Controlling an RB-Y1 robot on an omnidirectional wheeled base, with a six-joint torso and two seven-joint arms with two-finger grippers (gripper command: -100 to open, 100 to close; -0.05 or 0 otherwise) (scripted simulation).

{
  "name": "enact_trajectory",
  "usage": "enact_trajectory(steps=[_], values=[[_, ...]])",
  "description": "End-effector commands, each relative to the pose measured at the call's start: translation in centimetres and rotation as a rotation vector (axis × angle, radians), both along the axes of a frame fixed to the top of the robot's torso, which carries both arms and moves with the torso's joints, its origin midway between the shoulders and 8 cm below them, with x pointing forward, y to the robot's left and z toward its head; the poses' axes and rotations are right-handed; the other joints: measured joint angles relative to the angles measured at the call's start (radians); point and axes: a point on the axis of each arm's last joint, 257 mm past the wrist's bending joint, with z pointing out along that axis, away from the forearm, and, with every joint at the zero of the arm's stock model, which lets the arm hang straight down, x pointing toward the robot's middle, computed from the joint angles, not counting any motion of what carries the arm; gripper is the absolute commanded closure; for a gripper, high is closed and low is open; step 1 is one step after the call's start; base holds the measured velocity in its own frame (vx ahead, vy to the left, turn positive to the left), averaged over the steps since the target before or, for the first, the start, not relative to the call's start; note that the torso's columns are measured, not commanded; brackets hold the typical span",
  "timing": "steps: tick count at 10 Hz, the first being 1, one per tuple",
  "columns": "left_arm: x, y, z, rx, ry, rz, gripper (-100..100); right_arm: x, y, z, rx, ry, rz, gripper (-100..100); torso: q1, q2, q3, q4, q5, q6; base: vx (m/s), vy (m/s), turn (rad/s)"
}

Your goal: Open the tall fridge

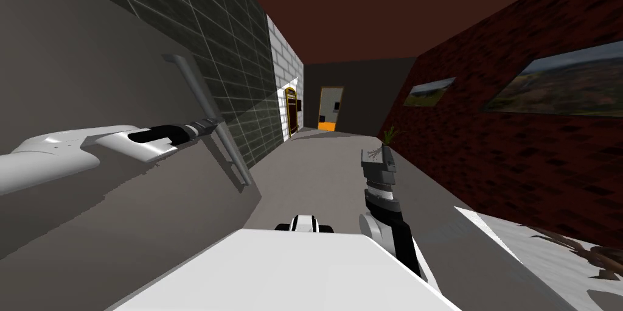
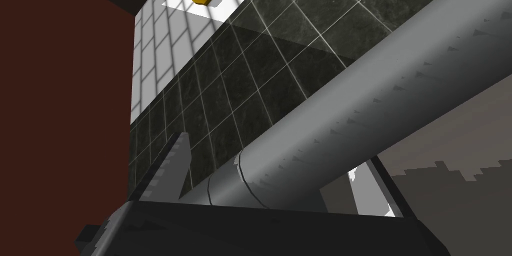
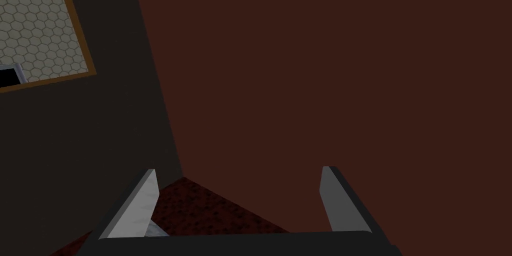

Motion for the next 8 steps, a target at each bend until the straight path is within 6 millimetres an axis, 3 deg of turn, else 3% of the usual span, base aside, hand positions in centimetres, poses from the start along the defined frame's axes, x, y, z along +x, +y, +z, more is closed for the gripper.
enact_trajectory(steps=[1, 2, 3, 4, 5, 6, 7, 8], values=[[0.0, 1.9, -1.0, -0.003, 0.001, 0.057, 100, 0.0, 0.0, 0.0, 0.0, 0.0, 0.0, 0, -0.001, -0.001, 0.0, 0.0, 0.0, 0.001, -0.13, 0.158, -0.314], [0.0, 2.3, -1.6, 0.002, 0.003, 0.064, 100, 0.0, 0.0, 0.0, 0.0, 0.0, 0.0, 0, 0.005, 0.0, 0.0, 0.0, 0.0, 0.007, -0.23, 0.237, -0.421], [0.0, 3.2, -0.5, 0.012, -0.015, 0.084, 100, 0.0, 0.0, 0.0, 0.0, 0.0, 0.0, 0, 0.005, -0.001, 0.0, -0.001, 0.002, 0.005, -0.178, 0.126, -0.217], [0.5, 2.8, 1.1, 0.011, -0.046, 0.077, 100, 0.0, 0.0, 0.0, 0.0, 0.0, 0.0, 0, -0.001, -0.004, -0.001, 0.0, 0.001, -0.004, -0.074, 0.01, -0.023], [0.6, 4.1, -0.2, 0.006, -0.035, 0.125, 100, 0.0, 0.0, 0.0, 0.0, 0.0, 0.0, 0, -0.005, -0.005, -0.001, 0.003, -0.002, -0.007, -0.173, 0.081, -0.278], [0.8, 4.3, -1.0, 0.009, -0.032, 0.131, 100, 0.0, 0.0, 0.0, 0.0, 0.0, 0.0, 0, 0.0, 0.0, 0.0, 0.002, -0.001, 0.001, -0.238, 0.152, -0.401], [0.7, 5.2, 0.1, 0.014, -0.05, 0.152, 100, 0.0, 0.0, 0.0, 0.0, 0.0, 0.0, 0, 0.003, -0.001, 0.0, 0.001, 0.0, 0.003, -0.176, 0.108, -0.182], [0.8, 5.4, 1.0, 0.011, -0.069, 0.155, 100, 0.0, 0.0, 0.0, 0.0, 0.0, 0.0, 0, 0.002, -0.003, -0.001, 0.002, 0.0, -0.006, -0.062, 0.022, -0.001]])
